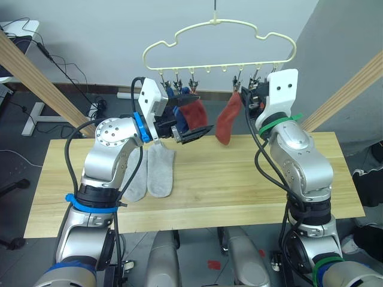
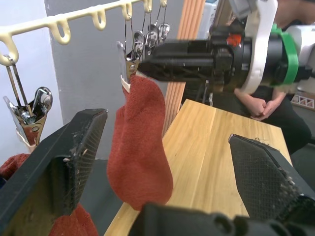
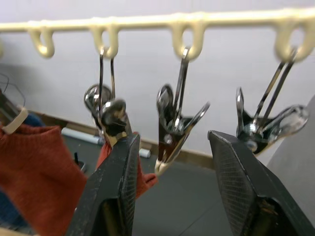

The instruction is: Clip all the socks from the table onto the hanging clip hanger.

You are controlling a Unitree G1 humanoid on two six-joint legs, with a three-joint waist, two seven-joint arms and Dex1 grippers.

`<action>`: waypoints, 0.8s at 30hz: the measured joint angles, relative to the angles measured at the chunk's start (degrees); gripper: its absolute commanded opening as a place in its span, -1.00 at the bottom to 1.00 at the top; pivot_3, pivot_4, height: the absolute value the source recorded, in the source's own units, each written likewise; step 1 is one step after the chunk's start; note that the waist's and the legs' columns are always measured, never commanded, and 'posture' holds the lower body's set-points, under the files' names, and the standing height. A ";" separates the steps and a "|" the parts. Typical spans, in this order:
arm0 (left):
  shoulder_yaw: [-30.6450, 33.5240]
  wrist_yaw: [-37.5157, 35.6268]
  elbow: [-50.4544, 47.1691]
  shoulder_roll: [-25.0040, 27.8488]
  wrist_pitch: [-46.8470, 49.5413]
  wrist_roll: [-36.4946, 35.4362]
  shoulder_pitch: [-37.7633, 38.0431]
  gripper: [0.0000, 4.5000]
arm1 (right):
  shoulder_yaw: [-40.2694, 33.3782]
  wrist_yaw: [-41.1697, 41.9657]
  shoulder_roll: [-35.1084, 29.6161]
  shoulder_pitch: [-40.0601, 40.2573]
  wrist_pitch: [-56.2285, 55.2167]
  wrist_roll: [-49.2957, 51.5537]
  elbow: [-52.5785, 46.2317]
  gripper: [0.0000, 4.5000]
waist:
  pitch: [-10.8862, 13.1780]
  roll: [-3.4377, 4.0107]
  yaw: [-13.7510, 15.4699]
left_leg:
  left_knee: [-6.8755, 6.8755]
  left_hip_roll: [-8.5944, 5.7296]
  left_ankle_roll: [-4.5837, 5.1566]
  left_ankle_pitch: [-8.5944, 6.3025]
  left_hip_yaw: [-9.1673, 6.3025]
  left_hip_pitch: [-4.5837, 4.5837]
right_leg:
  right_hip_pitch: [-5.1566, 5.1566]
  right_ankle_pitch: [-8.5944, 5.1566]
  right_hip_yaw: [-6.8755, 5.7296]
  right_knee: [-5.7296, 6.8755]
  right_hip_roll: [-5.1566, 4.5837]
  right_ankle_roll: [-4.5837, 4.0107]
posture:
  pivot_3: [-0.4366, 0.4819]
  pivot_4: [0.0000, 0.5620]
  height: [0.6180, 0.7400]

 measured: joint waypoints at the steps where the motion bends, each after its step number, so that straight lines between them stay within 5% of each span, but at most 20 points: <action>1: -0.01 0.01 0.18 -0.09 -0.10 0.06 0.00 1.00 | -0.18 0.00 0.30 0.00 -0.02 -0.01 0.15 -0.25 | 0.00 0.00 0.00 | 0.00 0.00 0.00 0.00 0.00 0.00 | 0.00 0.00 0.00 0.00 0.00 0.00 | -0.37 0.17 1.00; 24: -0.81 -0.19 1.71 -0.40 -1.04 0.31 -0.11 1.00 | -3.47 -2.16 5.66 -3.86 -1.51 0.01 3.14 -0.25 | 0.00 0.00 0.05 | 0.02 -0.01 0.00 0.00 -0.01 -0.01 | 0.00 0.01 -0.02 0.05 -0.02 -0.01 | -0.38 0.13 1.00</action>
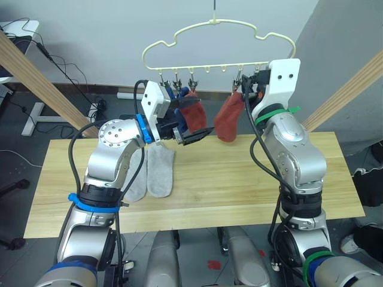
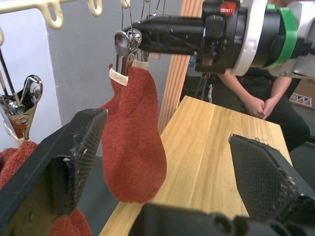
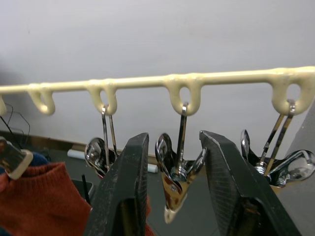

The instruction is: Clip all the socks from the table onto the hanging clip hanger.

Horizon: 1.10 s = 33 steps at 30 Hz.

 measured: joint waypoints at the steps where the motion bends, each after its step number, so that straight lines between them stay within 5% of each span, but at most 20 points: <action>1: 0.00 -0.01 0.00 0.00 0.00 0.00 0.00 1.00 | -0.19 -0.04 0.06 0.00 0.00 0.04 0.00 -0.25 | 0.00 0.00 0.00 | 0.00 0.00 0.00 0.00 0.00 0.00 | 0.00 0.00 0.00 0.00 0.00 0.00 | -0.38 0.13 1.00; 33: -1.07 -0.99 1.86 -0.53 -0.12 0.65 -0.50 1.00 | -4.68 -6.12 7.66 1.08 5.25 3.37 -4.39 -0.25 | 0.00 0.00 -0.10 | 0.04 0.01 0.00 0.00 0.00 0.00 | 0.00 0.01 0.00 0.05 0.01 -0.01 | -0.42 0.15 1.00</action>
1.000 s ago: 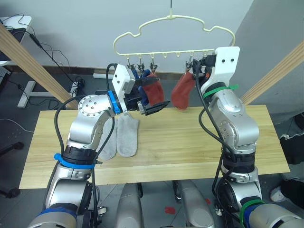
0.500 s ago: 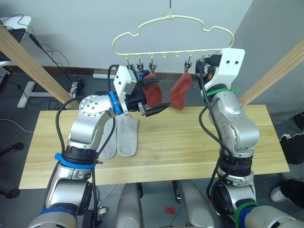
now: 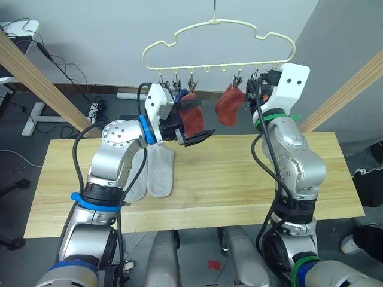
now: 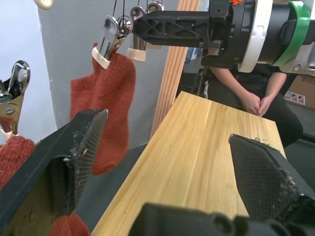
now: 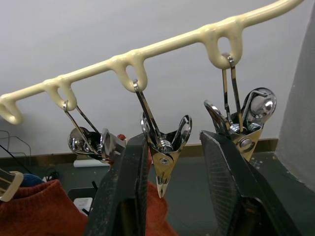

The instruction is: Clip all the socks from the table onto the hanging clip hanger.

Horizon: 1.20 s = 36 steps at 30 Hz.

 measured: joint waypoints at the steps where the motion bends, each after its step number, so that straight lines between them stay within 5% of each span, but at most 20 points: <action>1: -0.01 -0.01 0.00 0.00 0.00 0.05 0.00 1.00 | -0.02 0.00 0.05 -0.02 0.00 0.29 -0.23 -0.25 | 0.00 0.00 -0.01 | 0.00 0.00 0.00 0.00 0.00 0.00 | 0.00 0.00 0.00 0.00 0.00 0.00 | -0.42 0.15 1.00; 23: -0.01 -0.04 0.02 -0.06 -0.01 0.20 0.01 1.00 | -0.22 -0.12 1.09 -0.45 -0.06 0.45 -0.84 -0.25 | 0.00 0.00 -0.02 | 0.02 0.00 0.00 0.00 0.00 0.00 | 0.00 0.00 0.00 0.02 0.00 0.00 | -0.43 0.16 1.00; 30: -0.02 0.30 0.01 -0.09 0.00 0.54 0.50 1.00 | -0.20 0.01 1.19 -0.76 -0.16 0.85 -0.84 -0.96 | 0.00 0.00 -0.04 | 0.02 0.00 0.00 0.00 0.00 0.00 | 0.00 0.00 0.00 0.02 0.00 0.00 | -0.43 0.15 1.00; 36: -0.01 3.20 -1.65 -0.49 0.58 1.27 3.72 1.00 | -0.14 0.05 1.15 -0.98 -0.23 0.97 -0.84 -1.00 | 0.00 0.01 -0.06 | 0.02 0.00 0.00 0.00 0.00 0.00 | 0.00 0.00 0.01 0.02 0.00 0.00 | -0.43 0.14 1.00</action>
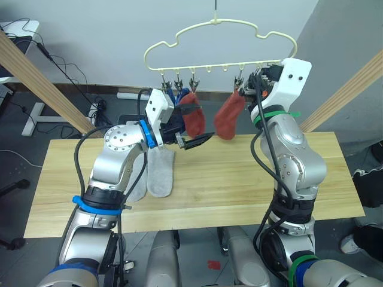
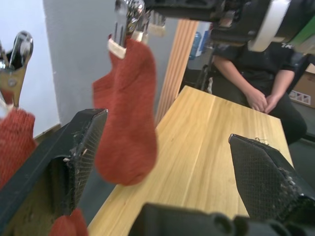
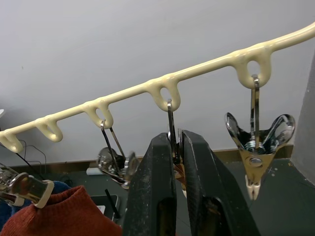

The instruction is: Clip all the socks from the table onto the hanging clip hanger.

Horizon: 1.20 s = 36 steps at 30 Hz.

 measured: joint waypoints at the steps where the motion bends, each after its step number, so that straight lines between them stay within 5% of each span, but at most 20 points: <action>1: -0.02 0.76 -0.81 0.01 0.24 0.30 1.09 1.00 | -0.01 0.02 -0.05 0.00 -0.01 0.00 0.00 -1.00 | 0.00 0.00 -0.02 | -0.01 0.00 0.00 0.00 -0.01 0.00 | 0.00 0.00 -0.01 0.00 0.00 0.00 | -0.42 0.14 1.00; 11: 3.65 26.99 -5.18 -7.23 6.65 10.06 20.38 1.00 | -0.17 0.99 -0.98 -0.01 -0.04 0.64 0.02 -1.00 | -0.11 0.10 0.13 | 0.05 0.01 0.00 0.00 -0.04 0.00 | -0.02 0.00 -0.02 0.12 -0.02 -0.01 | -0.38 0.16 1.00; 22: 7.32 43.05 10.63 -14.97 7.91 13.60 15.64 1.00 | 0.33 1.39 -1.47 -0.01 0.28 1.23 0.11 -1.00 | -0.37 0.16 0.01 | 0.15 -0.01 0.04 0.03 -0.01 0.02 | -0.01 0.00 0.03 0.24 0.01 0.00 | -0.43 0.19 1.00; 32: 6.39 45.20 10.42 -15.51 9.34 15.01 15.46 1.00 | 0.54 1.43 -1.73 -0.01 0.84 1.63 0.12 -1.00 | -0.49 0.19 -0.11 | 0.15 -0.01 0.04 0.03 0.00 0.05 | -0.02 0.00 0.03 0.31 0.01 0.00 | -0.44 0.21 1.00; 36: 6.38 46.61 9.45 -15.74 10.84 15.46 15.77 0.46 | 0.48 1.42 -1.73 -0.01 1.22 1.72 0.12 -1.00 | -0.58 0.22 -0.15 | 0.13 0.00 0.04 0.03 0.00 0.08 | -0.01 0.00 0.03 0.31 0.02 0.00 | -0.43 0.21 1.00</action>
